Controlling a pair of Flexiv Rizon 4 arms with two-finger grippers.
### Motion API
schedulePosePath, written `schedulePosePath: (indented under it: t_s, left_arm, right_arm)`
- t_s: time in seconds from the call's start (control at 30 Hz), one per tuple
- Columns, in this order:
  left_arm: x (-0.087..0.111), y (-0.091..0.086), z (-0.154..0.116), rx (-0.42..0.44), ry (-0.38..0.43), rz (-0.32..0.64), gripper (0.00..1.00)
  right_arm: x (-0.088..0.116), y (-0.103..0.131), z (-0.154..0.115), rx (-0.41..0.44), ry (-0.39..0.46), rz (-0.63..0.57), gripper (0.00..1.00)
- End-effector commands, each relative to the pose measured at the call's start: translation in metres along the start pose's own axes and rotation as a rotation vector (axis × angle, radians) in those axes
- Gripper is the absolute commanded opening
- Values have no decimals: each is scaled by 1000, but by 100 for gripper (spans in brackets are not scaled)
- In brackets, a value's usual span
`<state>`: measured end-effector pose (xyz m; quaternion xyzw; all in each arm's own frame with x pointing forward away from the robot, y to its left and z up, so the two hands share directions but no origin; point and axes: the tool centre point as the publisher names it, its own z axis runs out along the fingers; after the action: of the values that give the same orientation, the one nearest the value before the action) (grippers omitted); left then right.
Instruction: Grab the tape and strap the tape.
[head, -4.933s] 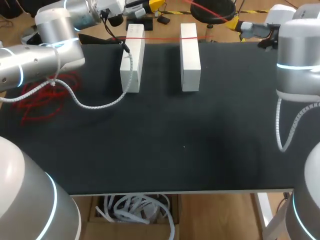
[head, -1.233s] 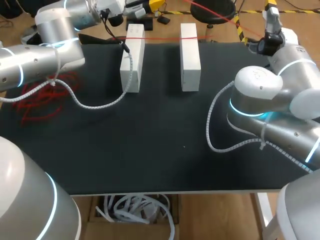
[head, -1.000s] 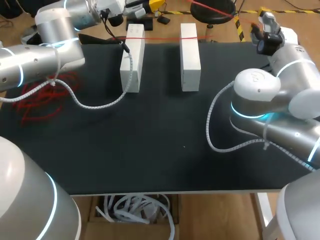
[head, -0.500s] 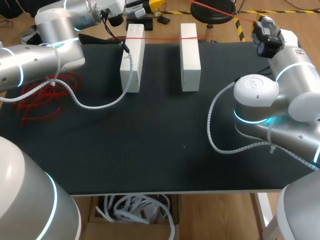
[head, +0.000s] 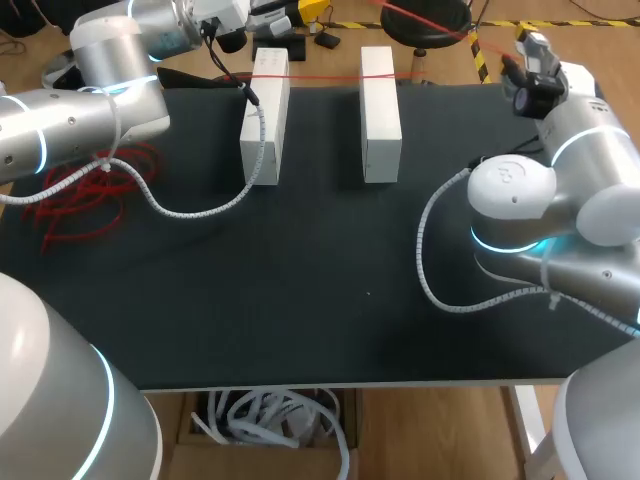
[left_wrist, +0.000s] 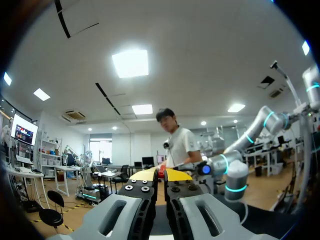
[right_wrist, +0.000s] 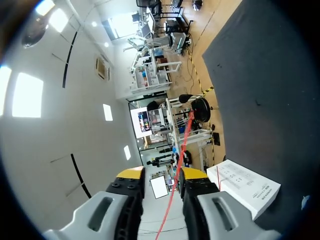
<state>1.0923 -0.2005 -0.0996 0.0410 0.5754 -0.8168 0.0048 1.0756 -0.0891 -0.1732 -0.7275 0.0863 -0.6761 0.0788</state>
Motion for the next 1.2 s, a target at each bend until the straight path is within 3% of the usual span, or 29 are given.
schedulePosePath:
  t_s: [0.03, 0.07, 0.17, 0.3, 0.4, 0.43, 0.47, 1.07, 1.2]
  left_arm:
    - [-1, 0, 0, 1, 2, 0, 0]
    - [-1, 0, 0, 1, 2, 0, 0]
    - [-1, 0, 0, 1, 2, 0, 0]
    - [-1, 0, 0, 1, 2, 0, 0]
    - [-1, 0, 0, 1, 2, 0, 0]
    - [-1, 0, 0, 1, 2, 0, 0]
    - [-1, 0, 0, 1, 2, 0, 0]
    - [-1, 0, 0, 1, 2, 0, 0]
    - [-1, 0, -4, -69, -13, 18, 0]
  right_arm:
    - [2, -1, 3, -9, -1, -2, 34]
    - [3, -1, 4, -11, 2, -1, 38]
    - [4, -1, 5, -13, 4, -2, 31]
    - [4, 0, 6, -15, 8, -5, 39]
    - [5, 1, 7, -17, 8, -7, 31]
    - [5, 1, 7, -18, 8, -7, 4]
    - [5, 1, 7, -20, 8, -6, 0]
    - [4, -4, 7, -3, -14, -43, 0]
    - [4, -4, 7, 0, -15, -54, 0]
